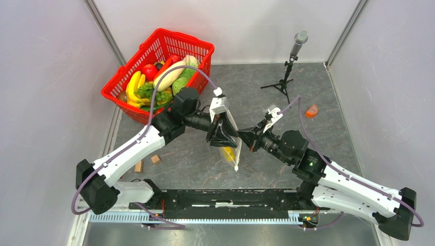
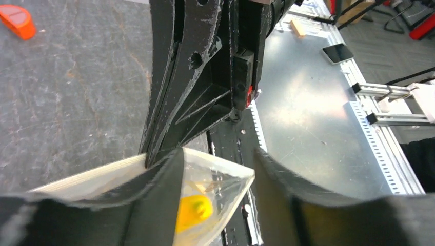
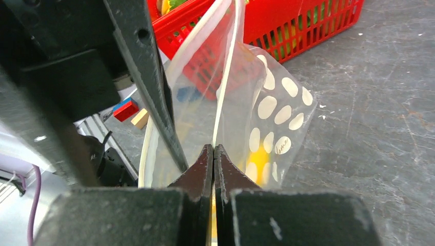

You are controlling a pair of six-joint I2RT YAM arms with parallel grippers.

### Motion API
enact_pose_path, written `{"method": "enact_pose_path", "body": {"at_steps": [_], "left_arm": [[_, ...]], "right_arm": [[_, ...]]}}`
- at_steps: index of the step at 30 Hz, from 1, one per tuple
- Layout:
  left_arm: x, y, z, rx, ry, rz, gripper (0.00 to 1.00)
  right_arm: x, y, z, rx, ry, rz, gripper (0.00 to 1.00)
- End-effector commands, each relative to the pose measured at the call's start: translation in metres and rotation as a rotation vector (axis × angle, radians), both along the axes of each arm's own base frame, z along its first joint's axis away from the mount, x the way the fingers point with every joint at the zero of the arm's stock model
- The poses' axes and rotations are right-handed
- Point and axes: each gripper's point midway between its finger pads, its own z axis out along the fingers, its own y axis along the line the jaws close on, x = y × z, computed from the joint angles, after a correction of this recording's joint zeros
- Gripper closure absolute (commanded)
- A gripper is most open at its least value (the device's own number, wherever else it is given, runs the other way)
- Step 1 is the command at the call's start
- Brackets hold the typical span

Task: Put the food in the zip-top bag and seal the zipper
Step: Place the fake fruit in the zipper food storage bag, then pick up the fake fruit from the bin.

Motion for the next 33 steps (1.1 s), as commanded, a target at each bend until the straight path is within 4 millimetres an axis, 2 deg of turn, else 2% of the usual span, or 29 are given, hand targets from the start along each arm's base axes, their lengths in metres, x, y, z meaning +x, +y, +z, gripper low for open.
{"method": "enact_pose_path", "body": {"at_steps": [1, 4, 7, 9, 11, 13, 14, 15, 22, 25, 33], "left_arm": [[0.007, 0.017, 0.005, 0.075, -0.150, 0.045, 0.36], [0.014, 0.021, 0.005, 0.109, -0.166, 0.104, 0.34], [0.016, 0.023, 0.015, 0.082, -0.159, 0.158, 0.27], [0.016, 0.027, 0.030, 0.032, -0.181, 0.206, 0.23], [0.018, 0.034, 0.042, -0.007, -0.208, 0.279, 0.20], [0.033, 0.046, 0.054, -0.035, -0.242, 0.438, 0.10], [0.046, 0.057, 0.057, -0.041, -0.269, 0.544, 0.03], [0.054, 0.065, 0.061, -0.047, -0.292, 0.620, 0.00], [0.112, 0.125, 0.064, 0.062, -0.266, 1.056, 0.00], [0.140, 0.155, 0.063, 0.088, -0.193, 1.174, 0.00], [0.217, 0.263, 0.052, 0.143, -0.036, 1.585, 0.00]], "right_arm": [[0.006, -0.011, 0.027, 0.006, -0.049, -0.053, 1.00], [0.005, -0.010, 0.034, 0.025, -0.060, -0.043, 1.00], [0.009, -0.012, 0.036, 0.023, -0.063, -0.067, 1.00], [0.011, -0.014, 0.042, 0.030, -0.085, -0.079, 1.00], [0.003, -0.010, 0.060, 0.109, -0.150, -0.029, 1.00], [0.008, -0.017, 0.064, 0.148, -0.154, -0.081, 1.00], [0.012, -0.022, 0.063, 0.149, -0.148, -0.115, 1.00], [0.016, -0.026, 0.059, 0.139, -0.148, -0.147, 1.00], [0.031, -0.037, 0.045, 0.063, -0.135, -0.250, 1.00], [0.033, -0.036, 0.042, 0.041, -0.130, -0.253, 1.00], [0.032, -0.027, 0.028, 0.000, -0.117, -0.212, 1.00]]}}
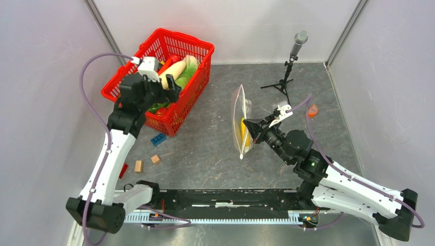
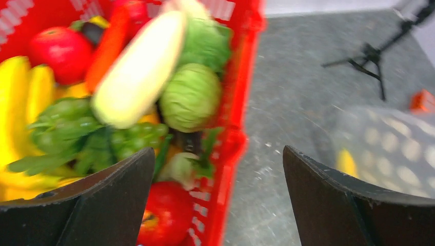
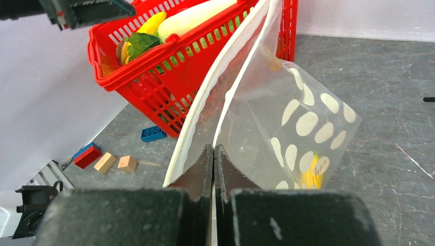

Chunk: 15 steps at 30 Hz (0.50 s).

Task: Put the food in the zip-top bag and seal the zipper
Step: Pick up the fake fruit from the bin.

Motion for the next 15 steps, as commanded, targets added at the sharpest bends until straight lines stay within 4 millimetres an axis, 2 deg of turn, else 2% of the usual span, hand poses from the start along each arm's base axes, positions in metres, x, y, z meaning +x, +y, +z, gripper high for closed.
{"method": "enact_pose_path", "body": {"at_steps": [1, 6, 8, 11, 15], "left_arm": [[0.035, 0.058, 0.016, -0.058, 0.010, 0.263, 0.00], [0.080, 0.116, 0.010, -0.077, 0.075, 0.397, 0.00], [0.093, 0.141, 0.000, -0.069, 0.119, 0.475, 0.00], [0.105, 0.171, -0.018, -0.062, 0.166, 0.555, 0.00], [0.112, 0.192, -0.043, -0.072, 0.221, 0.591, 0.01]], "right_arm": [[0.001, 0.003, 0.002, -0.015, -0.021, 0.012, 1.00], [0.000, 0.009, -0.002, -0.040, -0.027, 0.041, 1.00], [0.000, 0.010, -0.003, -0.043, -0.029, 0.044, 1.00], [0.000, 0.008, -0.005, -0.051, -0.034, 0.039, 1.00], [0.001, 0.006, -0.007, -0.059, -0.034, 0.027, 1.00]]}}
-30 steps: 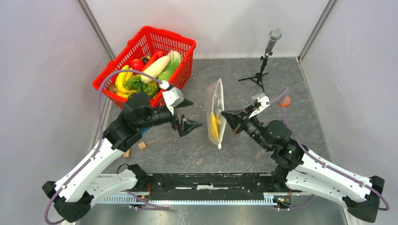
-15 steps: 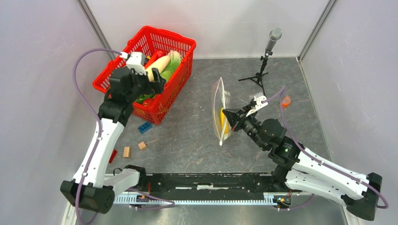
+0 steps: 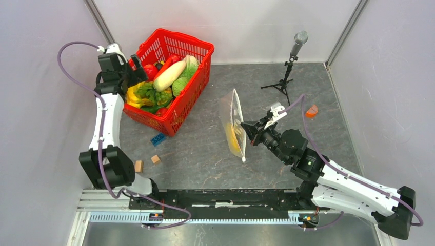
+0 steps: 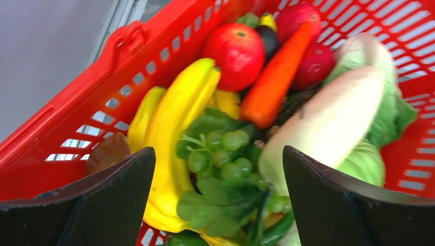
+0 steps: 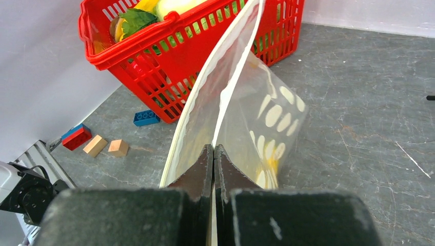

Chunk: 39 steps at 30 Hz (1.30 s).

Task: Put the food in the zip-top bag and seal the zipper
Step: Pick up the fake fruit from the bin.

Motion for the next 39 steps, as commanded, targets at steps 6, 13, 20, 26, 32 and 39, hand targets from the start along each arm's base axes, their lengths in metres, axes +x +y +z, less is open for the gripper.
{"method": "enact_pose_path", "body": {"at_steps": [6, 13, 20, 26, 32, 39], "left_arm": [[0.013, 0.042, -0.025, 0.004, 0.053, 0.136, 0.04], [0.037, 0.055, -0.052, 0.031, 0.129, 0.131, 0.13], [0.039, 0.060, -0.091, 0.048, 0.246, 0.124, 0.34], [0.034, 0.049, -0.071, 0.025, 0.208, 0.082, 0.61], [0.017, 0.038, -0.016, 0.045, 0.077, 0.035, 0.70], [-0.020, 0.044, 0.027, 0.130, -0.028, 0.095, 0.80]], "right_arm": [[0.001, -0.001, 0.010, 0.011, -0.039, 0.002, 1.00], [0.001, 0.000, 0.005, 0.002, -0.035, 0.006, 1.00], [0.000, 0.002, 0.004, 0.002, -0.035, 0.016, 1.00], [-0.001, 0.003, 0.003, 0.011, -0.026, 0.021, 1.00], [-0.002, 0.003, 0.001, 0.025, -0.015, 0.021, 1.00], [-0.004, 0.005, -0.004, 0.043, 0.009, 0.028, 1.00]]}}
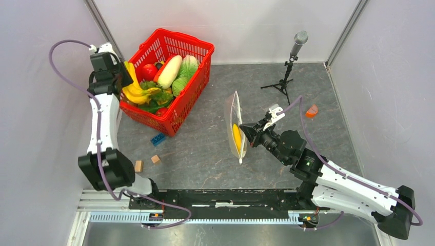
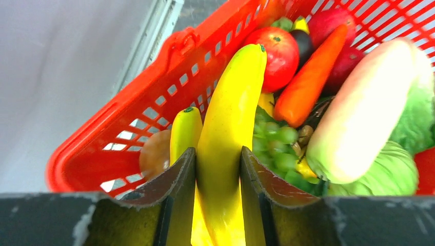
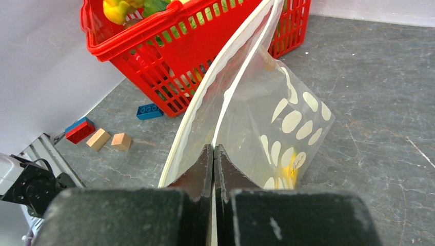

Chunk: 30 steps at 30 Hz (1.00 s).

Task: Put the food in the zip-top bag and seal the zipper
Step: Pick up the fake fruit from the bin, then place the fake fruit in the zipper food storage bag.

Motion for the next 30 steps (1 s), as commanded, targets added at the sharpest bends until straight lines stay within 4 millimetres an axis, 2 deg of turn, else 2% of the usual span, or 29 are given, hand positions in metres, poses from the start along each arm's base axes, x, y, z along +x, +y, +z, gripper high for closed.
{"method": "enact_pose_path", "body": {"at_steps": [1, 5, 7, 13, 19, 24, 30], "left_arm": [[-0.020, 0.002, 0.046, 0.087, -0.128, 0.007, 0.79], [-0.039, -0.003, 0.060, 0.110, -0.170, -0.006, 0.80], [-0.047, -0.013, 0.070, 0.098, -0.203, -0.043, 0.80], [-0.066, -0.067, 0.105, -0.005, -0.370, -0.275, 0.81], [-0.086, -0.099, 0.138, -0.110, -0.498, -0.378, 0.85], [-0.102, -0.148, 0.152, -0.336, -0.558, -0.591, 0.86], [-0.137, -0.201, 0.180, -0.586, -0.690, -0.848, 0.90]], "right_arm": [[-0.001, 0.002, 0.006, 0.053, -0.004, 0.004, 1.00], [0.001, 0.002, 0.003, 0.052, 0.007, -0.009, 0.99], [0.002, 0.003, 0.002, 0.050, 0.011, -0.008, 0.99], [0.003, 0.007, 0.002, 0.061, 0.022, -0.004, 1.00], [0.003, 0.010, 0.003, 0.074, 0.027, 0.005, 1.00], [0.004, 0.012, 0.001, 0.088, 0.036, 0.001, 1.00], [0.005, 0.017, -0.001, 0.123, 0.051, 0.004, 1.00]]}}
